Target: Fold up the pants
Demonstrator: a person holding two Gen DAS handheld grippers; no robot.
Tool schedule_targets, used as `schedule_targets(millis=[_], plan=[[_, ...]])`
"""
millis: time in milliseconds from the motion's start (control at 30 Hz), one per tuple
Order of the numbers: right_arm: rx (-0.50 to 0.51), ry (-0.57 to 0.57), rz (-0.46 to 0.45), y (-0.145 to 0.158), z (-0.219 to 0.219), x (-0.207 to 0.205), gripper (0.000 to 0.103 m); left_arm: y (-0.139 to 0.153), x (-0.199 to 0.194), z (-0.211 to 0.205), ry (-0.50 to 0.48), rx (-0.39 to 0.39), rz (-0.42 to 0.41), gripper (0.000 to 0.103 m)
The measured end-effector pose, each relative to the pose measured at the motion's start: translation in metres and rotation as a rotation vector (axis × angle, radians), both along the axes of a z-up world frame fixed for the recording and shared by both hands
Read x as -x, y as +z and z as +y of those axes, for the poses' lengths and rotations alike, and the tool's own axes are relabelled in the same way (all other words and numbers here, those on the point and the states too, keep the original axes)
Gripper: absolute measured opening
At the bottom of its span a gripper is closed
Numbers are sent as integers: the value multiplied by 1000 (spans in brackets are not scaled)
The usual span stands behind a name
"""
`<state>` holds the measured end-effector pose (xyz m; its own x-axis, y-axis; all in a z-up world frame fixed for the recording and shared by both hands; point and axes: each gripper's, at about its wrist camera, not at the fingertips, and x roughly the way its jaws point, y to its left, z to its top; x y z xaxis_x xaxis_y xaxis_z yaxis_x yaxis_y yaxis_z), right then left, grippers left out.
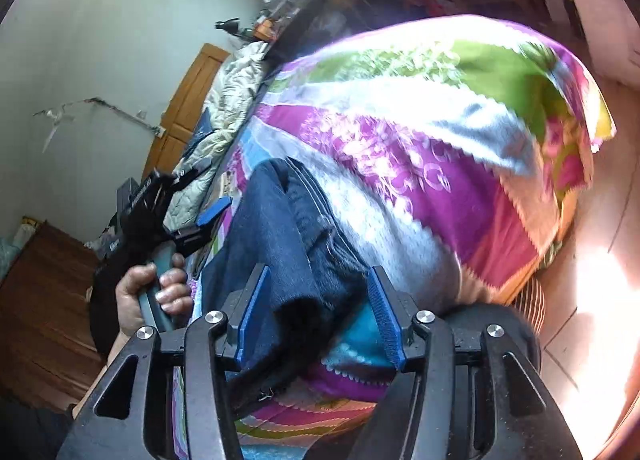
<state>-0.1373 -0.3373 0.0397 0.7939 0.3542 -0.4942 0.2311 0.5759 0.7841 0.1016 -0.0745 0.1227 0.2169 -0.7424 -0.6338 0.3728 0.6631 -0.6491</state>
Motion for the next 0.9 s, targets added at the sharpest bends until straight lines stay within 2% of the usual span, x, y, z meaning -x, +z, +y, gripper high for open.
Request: schedule_targets(millis=[100, 133, 233, 333, 367, 433, 467, 500, 533, 567, 600, 633, 667, 700, 733, 767, 833, 900], plan=[[-80, 176, -88, 13, -14, -55, 56, 14, 30, 23, 0, -64, -123, 79], [-115, 220, -101, 13, -16, -79, 56, 13, 38, 28, -4, -82, -139, 79], [-192, 327, -20, -4, -16, -162, 57, -2, 55, 49, -2, -141, -132, 79], [-259, 402, 138, -31, -3, -227, 57, -29, 48, 73, 103, -145, -74, 79], [-293, 399, 175, -41, -1, -237, 57, -33, 47, 81, 136, -147, -62, 79], [-339, 403, 220, -60, 2, -254, 39, -38, 43, 96, 187, -135, -46, 79], [-296, 397, 213, -57, 3, -258, 35, -38, 46, 99, 197, -134, -48, 79], [-204, 415, 159, -43, 8, -257, 32, -40, 46, 102, 199, -138, -54, 79], [-85, 452, 73, -24, 18, -253, 30, -38, 50, 102, 194, -146, -60, 79], [83, 490, -41, 2, 32, -245, 30, -36, 53, 102, 187, -157, -69, 79], [233, 498, -96, 15, 44, -245, 28, -35, 55, 99, 176, -169, -80, 80], [339, 483, -51, 14, 50, -245, 29, -36, 57, 99, 160, -182, -90, 82], [362, 459, 34, 4, 46, -249, 31, -38, 58, 96, 146, -186, -95, 83], [357, 426, 90, -9, 36, -257, 46, -38, 61, 96, 133, -185, -97, 85], [331, 386, 95, -15, 21, -257, 59, -40, 61, 93, 112, -185, -103, 86], [320, 340, 77, -14, 9, -256, 59, -39, 62, 93, 101, -192, -107, 87], [389, 204, 58, 3, -13, -243, 58, -41, 63, 92, 92, -194, -114, 90], [451, 150, 43, 23, -31, -230, 55, -41, 65, 93, 92, -184, -123, 90]])
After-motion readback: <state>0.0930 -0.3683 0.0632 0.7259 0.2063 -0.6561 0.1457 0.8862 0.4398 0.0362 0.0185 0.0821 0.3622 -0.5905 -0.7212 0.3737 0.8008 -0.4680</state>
